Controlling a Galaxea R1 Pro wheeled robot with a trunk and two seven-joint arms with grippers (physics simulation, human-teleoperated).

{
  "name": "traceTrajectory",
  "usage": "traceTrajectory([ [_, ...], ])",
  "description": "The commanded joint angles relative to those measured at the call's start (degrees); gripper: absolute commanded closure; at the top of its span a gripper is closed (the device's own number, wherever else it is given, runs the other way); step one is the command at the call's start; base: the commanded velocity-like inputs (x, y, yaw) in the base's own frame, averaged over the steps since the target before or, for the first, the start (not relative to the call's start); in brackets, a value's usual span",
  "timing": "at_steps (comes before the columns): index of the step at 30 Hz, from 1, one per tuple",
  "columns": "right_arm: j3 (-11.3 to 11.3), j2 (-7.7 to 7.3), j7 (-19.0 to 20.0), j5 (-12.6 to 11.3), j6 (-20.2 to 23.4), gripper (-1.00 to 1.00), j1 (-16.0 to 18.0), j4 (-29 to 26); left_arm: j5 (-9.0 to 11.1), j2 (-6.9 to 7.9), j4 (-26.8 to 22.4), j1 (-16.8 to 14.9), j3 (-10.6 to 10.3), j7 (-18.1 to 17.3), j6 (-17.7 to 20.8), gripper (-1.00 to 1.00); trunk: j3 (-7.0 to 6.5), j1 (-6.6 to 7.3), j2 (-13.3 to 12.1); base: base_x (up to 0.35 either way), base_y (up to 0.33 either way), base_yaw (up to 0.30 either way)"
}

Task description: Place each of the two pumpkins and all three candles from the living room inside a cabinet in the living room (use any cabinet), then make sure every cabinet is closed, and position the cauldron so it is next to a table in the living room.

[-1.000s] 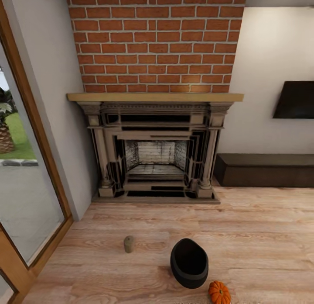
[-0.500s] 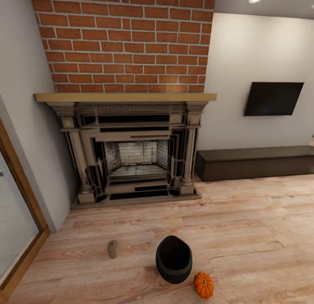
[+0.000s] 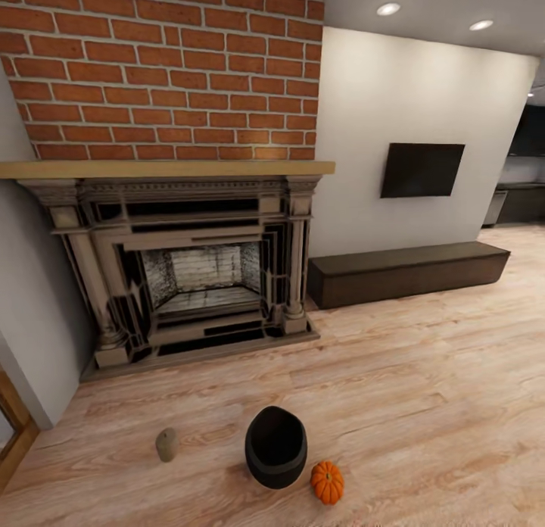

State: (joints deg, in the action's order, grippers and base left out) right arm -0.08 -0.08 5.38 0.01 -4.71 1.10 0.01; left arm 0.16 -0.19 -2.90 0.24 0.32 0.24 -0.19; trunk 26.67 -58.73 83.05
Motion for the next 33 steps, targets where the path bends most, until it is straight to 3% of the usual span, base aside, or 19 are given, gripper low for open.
traceTrajectory([
  [1,0.0,-0.01,0.2,0.0,-0.9,-1.00,0.0,0.1,0.0,0.04,-0.1,0.0,0.0,0.0,0.0,-1.00,0.09,0.00,0.0,0.000,0.000,-0.271],
  [33,0.0,-0.01,0.2,0.0,-4.2,-1.00,0.0,0.1,0.0,0.11,-0.1,0.0,0.0,0.0,-1.3,-1.00,1.88,0.00,0.0,0.000,0.000,-0.233],
])
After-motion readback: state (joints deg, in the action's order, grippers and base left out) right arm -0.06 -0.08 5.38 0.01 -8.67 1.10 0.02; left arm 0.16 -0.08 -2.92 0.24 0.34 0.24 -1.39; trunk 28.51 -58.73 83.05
